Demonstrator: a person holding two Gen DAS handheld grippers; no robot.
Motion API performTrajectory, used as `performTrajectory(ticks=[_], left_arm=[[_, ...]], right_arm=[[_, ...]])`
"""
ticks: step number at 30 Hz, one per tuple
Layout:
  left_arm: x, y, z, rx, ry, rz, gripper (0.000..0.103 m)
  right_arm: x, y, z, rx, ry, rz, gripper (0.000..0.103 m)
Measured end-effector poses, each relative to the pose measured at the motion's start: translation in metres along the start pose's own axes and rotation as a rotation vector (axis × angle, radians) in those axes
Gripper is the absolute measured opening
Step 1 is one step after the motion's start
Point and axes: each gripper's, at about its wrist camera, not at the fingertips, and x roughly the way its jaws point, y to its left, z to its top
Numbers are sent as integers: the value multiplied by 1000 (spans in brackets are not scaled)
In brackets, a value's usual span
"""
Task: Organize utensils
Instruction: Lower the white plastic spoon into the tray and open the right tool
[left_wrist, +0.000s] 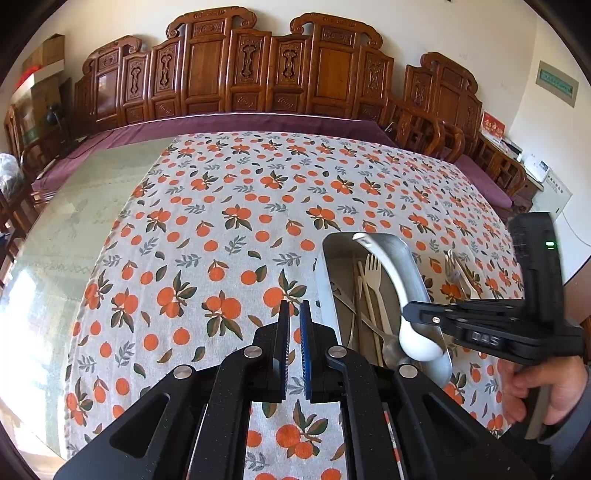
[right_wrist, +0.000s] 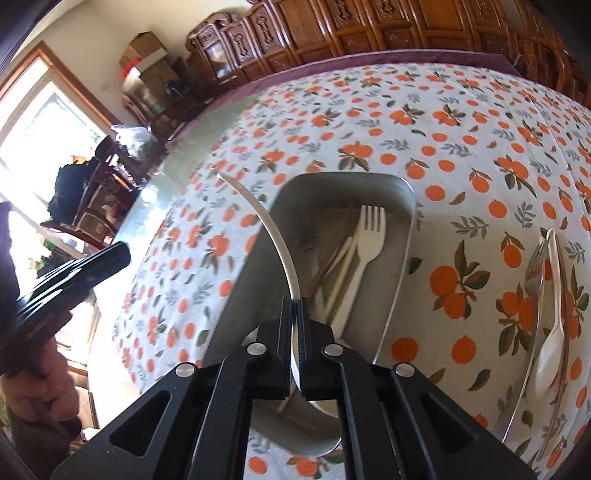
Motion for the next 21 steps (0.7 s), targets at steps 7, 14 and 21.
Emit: performTrajectory(ticks=[7,14,21], left_arm=[[0,-3,1,4,-6,-17,4],[0,-7,1,9,-10,-25,4],[-5,-21,-2,22,-16,-24,4]], right_arm=[[20,-15,6,44,18,-51,1],[7,-10,10,4,-42,-32,1],[-32,-2,-1,-92,-112,-60,1]])
